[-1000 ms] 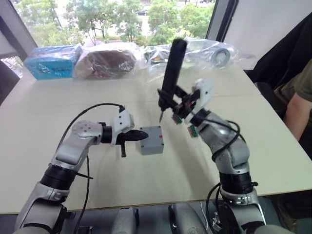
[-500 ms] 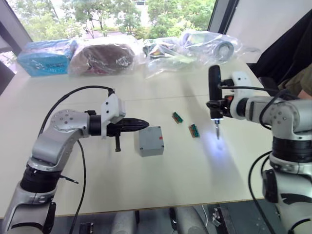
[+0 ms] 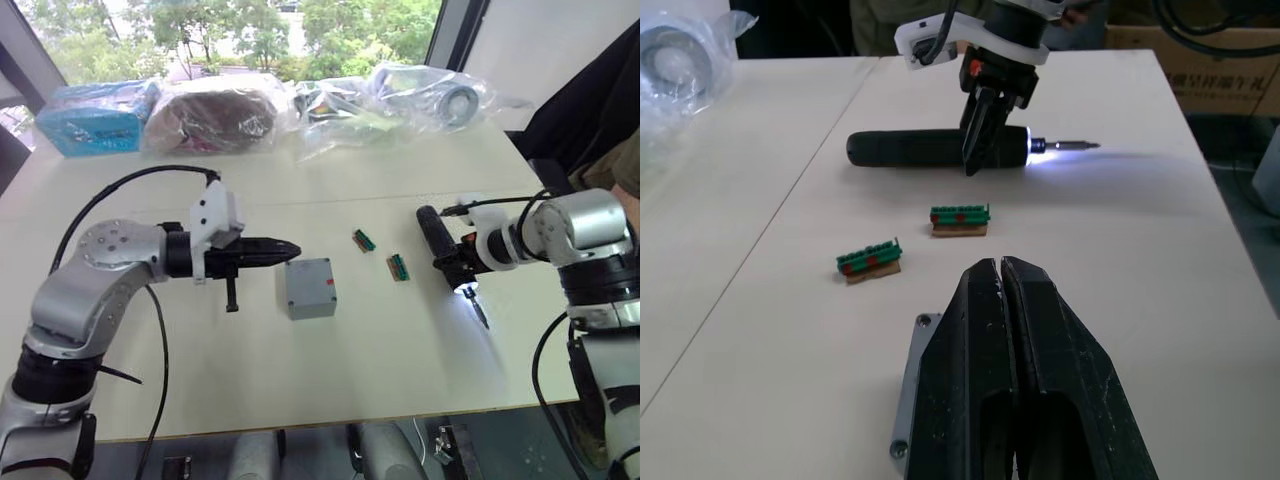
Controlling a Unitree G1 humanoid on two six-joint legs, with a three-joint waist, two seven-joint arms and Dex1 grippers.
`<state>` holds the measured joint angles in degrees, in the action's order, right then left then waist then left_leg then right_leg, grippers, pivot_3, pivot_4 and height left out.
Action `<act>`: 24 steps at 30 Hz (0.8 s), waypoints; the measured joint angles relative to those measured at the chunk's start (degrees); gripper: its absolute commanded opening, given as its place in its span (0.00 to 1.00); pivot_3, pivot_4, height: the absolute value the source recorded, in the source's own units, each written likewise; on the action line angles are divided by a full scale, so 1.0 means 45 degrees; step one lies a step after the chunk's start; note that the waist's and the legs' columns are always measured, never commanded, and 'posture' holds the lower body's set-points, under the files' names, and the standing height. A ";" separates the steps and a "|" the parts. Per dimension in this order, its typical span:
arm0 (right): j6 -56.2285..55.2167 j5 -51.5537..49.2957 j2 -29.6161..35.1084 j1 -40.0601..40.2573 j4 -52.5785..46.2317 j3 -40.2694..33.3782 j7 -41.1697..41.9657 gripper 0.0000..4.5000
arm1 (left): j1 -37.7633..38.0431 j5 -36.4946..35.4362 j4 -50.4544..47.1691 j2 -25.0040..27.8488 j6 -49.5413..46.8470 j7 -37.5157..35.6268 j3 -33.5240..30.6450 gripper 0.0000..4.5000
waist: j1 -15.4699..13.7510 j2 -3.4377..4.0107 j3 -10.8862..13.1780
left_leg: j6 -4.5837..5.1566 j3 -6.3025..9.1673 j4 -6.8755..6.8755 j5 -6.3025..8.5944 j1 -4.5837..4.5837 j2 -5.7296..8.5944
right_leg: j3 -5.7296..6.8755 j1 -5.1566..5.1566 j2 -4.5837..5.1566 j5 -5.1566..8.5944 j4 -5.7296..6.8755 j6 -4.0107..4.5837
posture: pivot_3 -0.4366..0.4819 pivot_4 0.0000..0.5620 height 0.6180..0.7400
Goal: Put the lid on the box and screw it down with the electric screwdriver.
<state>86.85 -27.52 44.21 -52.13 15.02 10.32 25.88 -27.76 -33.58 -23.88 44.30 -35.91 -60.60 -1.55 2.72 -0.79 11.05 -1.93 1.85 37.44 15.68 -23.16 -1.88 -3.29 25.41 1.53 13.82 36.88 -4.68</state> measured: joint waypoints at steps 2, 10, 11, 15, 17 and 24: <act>-0.0215 0.0107 -0.0070 -0.0021 0.0110 0.0004 0.0117 0.84 | 0.0000 -0.0097 -0.0030 0.0030 -0.0047 0.0080 0.0000 0.00 | -0.0009 -0.0001 0.0000 | -0.0001 0.0000 0.0014 -0.0001 0.0001 0.0001 | 0.0000 -0.0007 0.0001 -0.0002 0.0004 0.0001 | 0.48 0.27 1.00; -0.2327 0.0441 0.1997 0.0159 -0.2195 0.0609 0.2315 0.99 | 0.0238 -0.0037 -0.0210 0.0812 -0.0322 0.0441 0.0002 0.00 | -0.0043 0.0022 0.0021 | -0.0001 0.0003 0.0107 0.0000 -0.0023 0.0002 | 0.0000 -0.0010 0.0006 -0.0002 0.0042 -0.0002 | 0.48 0.27 1.00; -0.2551 0.0411 0.2326 0.0150 -0.2541 0.0512 0.2648 0.99 | 0.0337 0.0020 -0.0203 0.0954 -0.0323 0.0457 -0.0001 0.00 | -0.0040 0.0019 0.0019 | -0.0001 0.0003 0.0107 0.0000 -0.0022 0.0001 | 0.0001 -0.0011 0.0004 -0.0002 0.0042 -0.0004 | 0.48 0.27 1.00; -0.2950 -0.0590 0.3300 0.0823 -0.4305 -0.0833 0.4342 1.00 | 0.1118 0.0063 -0.0210 0.1721 -0.0503 0.0371 -0.0328 0.18 | -0.0008 0.0010 0.0025 | 0.0001 0.0008 0.0101 0.0001 -0.0021 -0.0011 | 0.0004 -0.0002 -0.0009 0.0000 0.0044 -0.0008 | 0.48 0.27 1.00; -0.3187 -0.1531 0.3542 0.1637 -0.5293 -0.2116 0.5313 1.00 | 0.1636 0.0108 -0.0175 0.2212 -0.0553 0.0256 -0.0576 0.34 | -0.0038 0.0012 0.0026 | 0.0003 0.0009 0.0098 0.0002 -0.0018 -0.0011 | 0.0006 -0.0002 -0.0009 0.0004 0.0050 -0.0013 | 0.48 0.27 1.00; -0.4955 -0.3203 0.5201 0.6612 -0.8694 -0.6484 0.8562 1.00 | 0.3521 0.0089 -0.0119 0.3419 -0.0581 -0.0277 -0.1653 1.00 | -0.0150 -0.0018 0.0035 | 0.0002 -0.0010 0.0130 0.0003 -0.0023 -0.0005 | 0.0009 -0.0026 0.0017 0.0034 0.0034 0.0021 | 0.48 0.27 1.00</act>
<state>64.55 -41.94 67.62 -22.37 -24.10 -18.86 64.41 -11.92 -33.18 -24.42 59.68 -38.53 -61.85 -8.99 2.05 -0.88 11.21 -1.92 1.81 38.03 15.70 -23.27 -1.91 -3.25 25.29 1.61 13.97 37.03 -4.58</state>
